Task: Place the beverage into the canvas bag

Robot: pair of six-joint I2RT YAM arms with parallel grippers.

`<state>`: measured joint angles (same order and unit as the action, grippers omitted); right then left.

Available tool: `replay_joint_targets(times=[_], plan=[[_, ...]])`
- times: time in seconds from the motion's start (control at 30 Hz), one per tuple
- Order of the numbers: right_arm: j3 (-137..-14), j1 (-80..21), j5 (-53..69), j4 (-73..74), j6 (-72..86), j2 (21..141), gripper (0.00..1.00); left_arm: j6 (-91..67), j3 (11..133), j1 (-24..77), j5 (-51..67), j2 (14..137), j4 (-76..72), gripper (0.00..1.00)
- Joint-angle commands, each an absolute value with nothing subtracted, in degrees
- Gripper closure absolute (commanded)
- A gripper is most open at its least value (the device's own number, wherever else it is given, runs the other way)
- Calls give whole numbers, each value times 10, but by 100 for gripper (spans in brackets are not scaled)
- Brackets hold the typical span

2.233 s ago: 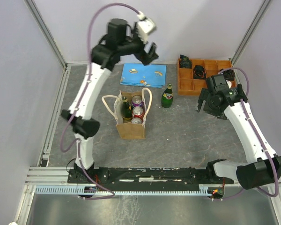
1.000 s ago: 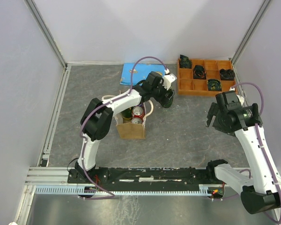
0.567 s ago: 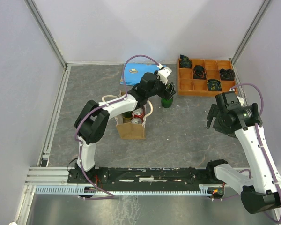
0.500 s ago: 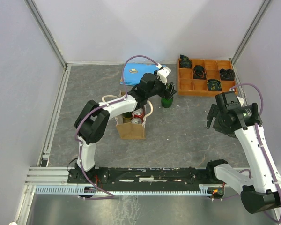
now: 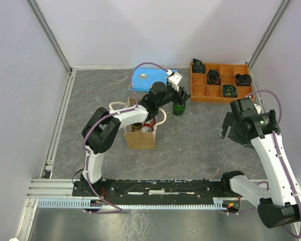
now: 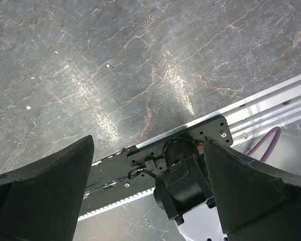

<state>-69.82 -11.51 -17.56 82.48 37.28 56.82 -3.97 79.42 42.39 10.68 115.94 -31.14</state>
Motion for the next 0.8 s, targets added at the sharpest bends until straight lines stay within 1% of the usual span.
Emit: replay_joint_targets(times=[0.0,0.23,0.37,0.43,0.53,0.57,0.67,0.7,0.73,0.77], plan=[[-721,-112,-181,836,381,564,2,-58,800,427,107,1178,-362,30],[-723,-112,-183,843,382,561,2,-57,794,428,97,1189,-377,30],[-724,-112,-184,847,384,559,2,-55,798,428,94,1197,-385,33],[-726,-112,-184,848,385,558,2,-53,801,429,93,1203,-389,40],[-728,-112,-187,853,387,557,2,-49,805,429,92,1210,-394,56],[-730,-112,-187,855,387,556,2,-49,806,429,92,1212,-395,60],[-732,-112,-188,858,389,554,2,-49,809,429,94,1217,-394,62],[-732,-112,-187,859,389,553,2,-48,809,429,95,1219,-394,65],[-733,-112,-189,860,390,553,2,-47,809,429,95,1220,-393,70],[-733,-112,-189,861,390,552,2,-46,809,429,96,1221,-393,79]])
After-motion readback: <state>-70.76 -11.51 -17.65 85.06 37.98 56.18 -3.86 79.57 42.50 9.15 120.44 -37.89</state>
